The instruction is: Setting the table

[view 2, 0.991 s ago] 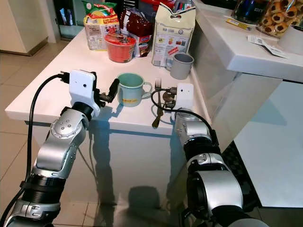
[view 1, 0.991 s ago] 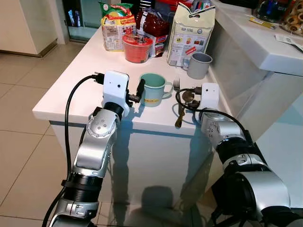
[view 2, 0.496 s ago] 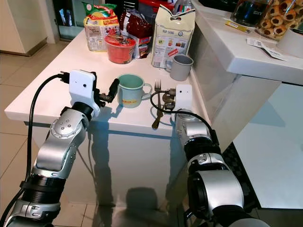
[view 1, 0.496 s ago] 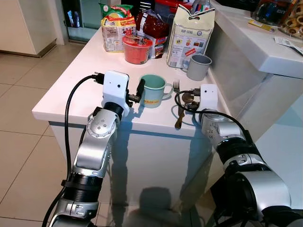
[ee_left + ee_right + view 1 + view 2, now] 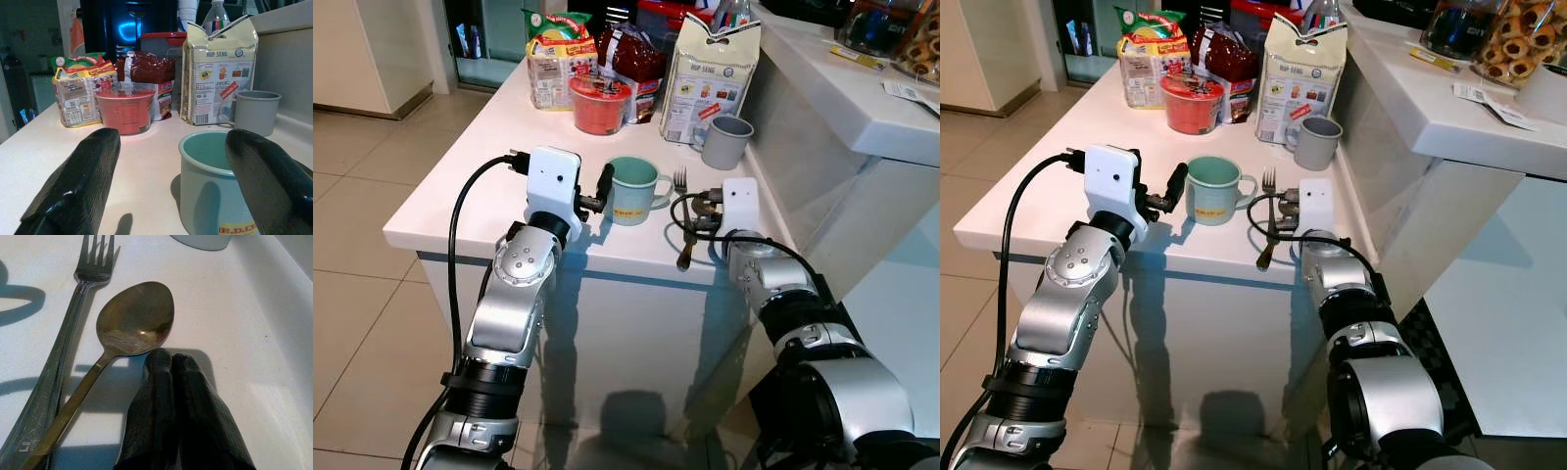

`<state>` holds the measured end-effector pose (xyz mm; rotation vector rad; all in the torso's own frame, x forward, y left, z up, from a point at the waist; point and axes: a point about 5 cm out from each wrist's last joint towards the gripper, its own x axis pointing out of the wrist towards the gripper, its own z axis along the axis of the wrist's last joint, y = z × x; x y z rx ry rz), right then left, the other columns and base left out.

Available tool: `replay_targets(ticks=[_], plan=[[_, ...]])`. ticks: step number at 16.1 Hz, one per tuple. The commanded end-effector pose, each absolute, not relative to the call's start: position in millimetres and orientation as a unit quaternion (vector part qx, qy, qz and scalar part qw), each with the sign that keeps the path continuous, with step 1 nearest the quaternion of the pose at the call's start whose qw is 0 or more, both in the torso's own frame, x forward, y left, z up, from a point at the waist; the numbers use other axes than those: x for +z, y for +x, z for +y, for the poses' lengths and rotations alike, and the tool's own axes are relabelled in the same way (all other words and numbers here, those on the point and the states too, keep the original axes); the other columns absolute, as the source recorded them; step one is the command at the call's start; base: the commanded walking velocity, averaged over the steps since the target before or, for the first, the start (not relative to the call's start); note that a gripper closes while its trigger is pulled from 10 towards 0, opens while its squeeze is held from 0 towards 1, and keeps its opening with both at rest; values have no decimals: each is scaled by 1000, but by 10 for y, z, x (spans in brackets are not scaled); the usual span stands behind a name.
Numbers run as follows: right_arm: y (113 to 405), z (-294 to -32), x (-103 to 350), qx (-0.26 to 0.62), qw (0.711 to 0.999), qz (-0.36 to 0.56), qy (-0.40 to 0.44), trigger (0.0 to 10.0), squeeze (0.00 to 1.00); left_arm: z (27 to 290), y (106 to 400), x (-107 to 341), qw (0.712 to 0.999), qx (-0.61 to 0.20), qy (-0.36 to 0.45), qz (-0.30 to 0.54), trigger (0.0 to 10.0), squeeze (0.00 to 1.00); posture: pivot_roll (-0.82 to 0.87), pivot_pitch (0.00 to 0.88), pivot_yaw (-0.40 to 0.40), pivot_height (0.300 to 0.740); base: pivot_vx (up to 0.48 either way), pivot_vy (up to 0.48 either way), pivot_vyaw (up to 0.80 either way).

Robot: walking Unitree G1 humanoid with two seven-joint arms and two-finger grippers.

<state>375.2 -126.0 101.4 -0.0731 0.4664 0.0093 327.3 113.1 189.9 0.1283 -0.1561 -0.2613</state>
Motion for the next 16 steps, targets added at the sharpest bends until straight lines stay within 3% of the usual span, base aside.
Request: replay_targets(ticks=[1, 7, 9, 16], plan=[[3130, -1314, 91, 8, 903, 429, -29, 0, 0, 1079, 3259, 1924, 985, -138, 65, -82, 10000, 0, 54, 0, -79, 740, 0, 0, 0], [3479, -1217, 583, 5, 966, 249, -76, 0, 0, 1076, 3274, 1931, 985, -138, 65, -82, 10000, 0, 51, 0, -79, 740, 0, 0, 0], [3588, -1233, 847, -12, 983, 152, -100, 0, 0, 1077, 3274, 1930, 985, -137, 65, -82, 10000, 0, 51, 0, -79, 740, 0, 0, 0], [3670, -1132, 1537, -26, 991, -79, -108, 0, 0, 1075, 3270, 1931, 985, -137, 66, -83, 10000, 0, 48, 0, -74, 740, 0, 0, 0]])
